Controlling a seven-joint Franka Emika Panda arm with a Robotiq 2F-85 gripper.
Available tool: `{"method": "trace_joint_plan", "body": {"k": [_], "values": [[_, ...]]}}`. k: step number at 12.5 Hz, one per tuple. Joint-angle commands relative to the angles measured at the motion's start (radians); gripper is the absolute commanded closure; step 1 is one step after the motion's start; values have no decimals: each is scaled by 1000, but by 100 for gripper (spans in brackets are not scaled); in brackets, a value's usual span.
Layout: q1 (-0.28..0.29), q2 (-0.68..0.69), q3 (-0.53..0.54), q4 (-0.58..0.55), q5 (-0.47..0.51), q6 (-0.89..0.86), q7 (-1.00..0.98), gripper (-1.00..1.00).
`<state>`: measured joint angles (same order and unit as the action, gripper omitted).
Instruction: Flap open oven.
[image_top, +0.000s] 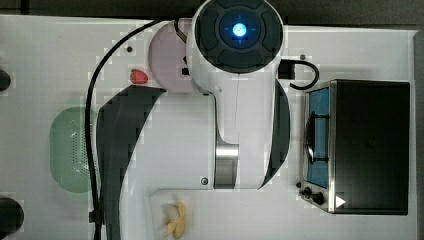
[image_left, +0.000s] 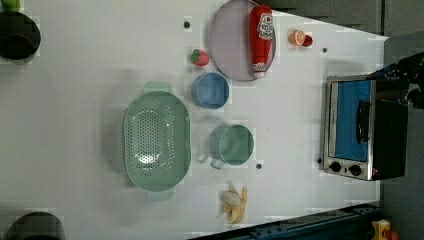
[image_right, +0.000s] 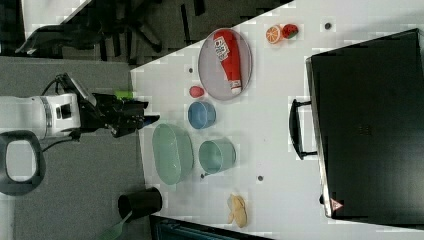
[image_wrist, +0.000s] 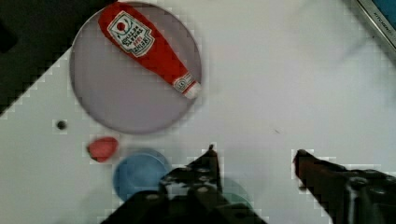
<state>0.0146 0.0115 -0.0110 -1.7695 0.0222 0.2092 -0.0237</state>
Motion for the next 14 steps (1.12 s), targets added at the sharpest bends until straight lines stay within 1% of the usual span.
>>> {"method": "trace_joint_plan", "body": {"k": [1,3,6,7,13,14], "values": [[-40,-354,-26,-231,-28,-107,112,-59],[-40,-354,-26,-231,-28,-107,112,-99],[-40,-354,-26,-231,-28,-107,112,-100],[-40,-354,-26,-231,-28,-107,112,-90],[-40,-354,-36,-251,-30,-106,97,55],[-41,-353,-43,-256,-31,-104,70,65]]}}
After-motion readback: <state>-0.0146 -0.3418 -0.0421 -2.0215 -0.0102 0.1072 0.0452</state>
